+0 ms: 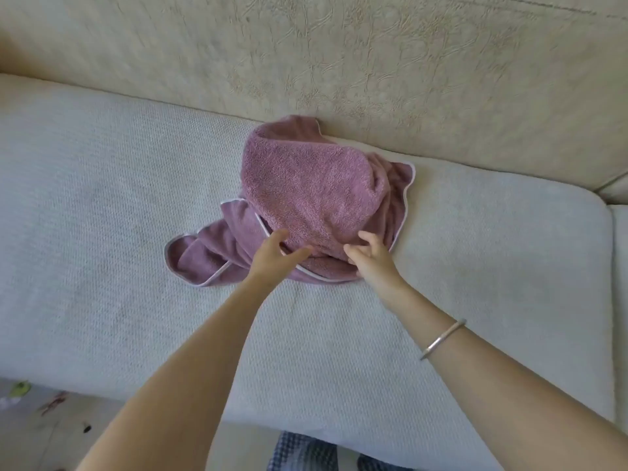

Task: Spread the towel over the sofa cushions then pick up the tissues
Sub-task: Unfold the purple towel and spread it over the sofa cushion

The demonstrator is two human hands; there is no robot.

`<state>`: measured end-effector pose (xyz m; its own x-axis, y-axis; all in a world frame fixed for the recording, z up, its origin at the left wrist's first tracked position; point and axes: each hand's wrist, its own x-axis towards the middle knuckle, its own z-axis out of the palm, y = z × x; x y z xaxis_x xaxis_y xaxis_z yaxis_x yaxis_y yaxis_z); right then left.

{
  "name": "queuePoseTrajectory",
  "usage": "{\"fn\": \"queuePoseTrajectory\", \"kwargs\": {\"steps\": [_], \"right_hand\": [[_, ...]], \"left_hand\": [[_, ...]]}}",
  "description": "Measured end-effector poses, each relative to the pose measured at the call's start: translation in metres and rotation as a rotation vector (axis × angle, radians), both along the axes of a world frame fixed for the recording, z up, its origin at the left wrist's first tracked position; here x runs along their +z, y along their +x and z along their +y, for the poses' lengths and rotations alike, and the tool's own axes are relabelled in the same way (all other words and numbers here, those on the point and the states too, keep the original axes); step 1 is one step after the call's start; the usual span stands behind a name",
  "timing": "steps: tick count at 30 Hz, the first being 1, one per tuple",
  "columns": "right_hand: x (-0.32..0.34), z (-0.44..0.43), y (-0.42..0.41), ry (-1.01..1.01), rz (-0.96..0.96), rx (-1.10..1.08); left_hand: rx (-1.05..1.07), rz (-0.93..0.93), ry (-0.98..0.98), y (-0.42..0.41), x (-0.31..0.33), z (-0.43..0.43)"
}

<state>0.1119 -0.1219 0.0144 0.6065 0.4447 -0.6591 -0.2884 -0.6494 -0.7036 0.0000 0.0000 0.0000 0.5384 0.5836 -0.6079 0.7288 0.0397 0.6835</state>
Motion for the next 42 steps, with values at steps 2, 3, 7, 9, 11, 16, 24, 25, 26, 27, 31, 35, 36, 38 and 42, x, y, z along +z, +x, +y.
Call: {"fn": "queuePoseTrajectory", "kwargs": {"steps": [2, 3, 7, 9, 11, 16, 24, 25, 26, 27, 31, 35, 36, 38, 42], "right_hand": [[-0.015, 0.01, -0.006, -0.007, -0.01, 0.044], [-0.023, 0.014, -0.009, -0.005, 0.008, 0.063], [-0.054, 0.031, -0.03, -0.032, 0.129, 0.118], [-0.066, 0.038, -0.043, -0.037, 0.159, 0.109], [-0.071, 0.043, -0.052, -0.034, 0.198, 0.085], [-0.072, 0.05, -0.06, -0.053, 0.139, 0.06], [-0.045, 0.023, -0.035, -0.089, -0.034, -0.049], [-0.041, 0.017, -0.029, -0.092, -0.041, -0.065], [-0.039, 0.011, -0.023, -0.095, -0.042, -0.087], [-0.037, 0.002, -0.016, -0.085, -0.052, -0.115], [-0.035, -0.037, 0.01, -0.05, -0.112, -0.136], [-0.034, -0.082, 0.04, -0.032, -0.182, -0.047], [-0.033, -0.093, 0.048, -0.035, -0.201, -0.012], [-0.034, -0.122, 0.067, -0.019, -0.21, 0.035], [-0.038, -0.182, 0.1, 0.022, -0.144, 0.082]], "left_hand": [[-0.226, 0.137, 0.298, -0.006, -0.013, 0.007], [-0.353, 0.199, 0.438, -0.012, -0.023, 0.012], [-0.731, 0.384, 0.934, -0.028, -0.051, 0.029], [-0.789, 0.401, 1.052, -0.029, -0.053, 0.034], [-0.801, 0.356, 1.096, -0.027, -0.051, 0.035], [-0.769, 0.049, 0.975, -0.023, -0.038, 0.029], [-0.594, 0.104, 0.721, 0.0, -0.023, -0.004], [-0.552, 0.057, 0.642, 0.006, -0.019, -0.012], [-0.521, 0.012, 0.57, 0.012, -0.016, -0.018], [-0.513, -0.018, 0.5, 0.019, -0.011, -0.026], [-0.619, 0.018, 0.202, 0.045, -0.006, -0.057], [-0.539, 0.024, 0.113, 0.074, -0.009, -0.107], [-0.501, 0.026, 0.157, 0.081, -0.009, -0.119], [-0.442, -0.03, 0.315, 0.096, -0.008, -0.145], [-0.556, -0.115, 0.773, 0.128, -0.014, -0.194]]}}
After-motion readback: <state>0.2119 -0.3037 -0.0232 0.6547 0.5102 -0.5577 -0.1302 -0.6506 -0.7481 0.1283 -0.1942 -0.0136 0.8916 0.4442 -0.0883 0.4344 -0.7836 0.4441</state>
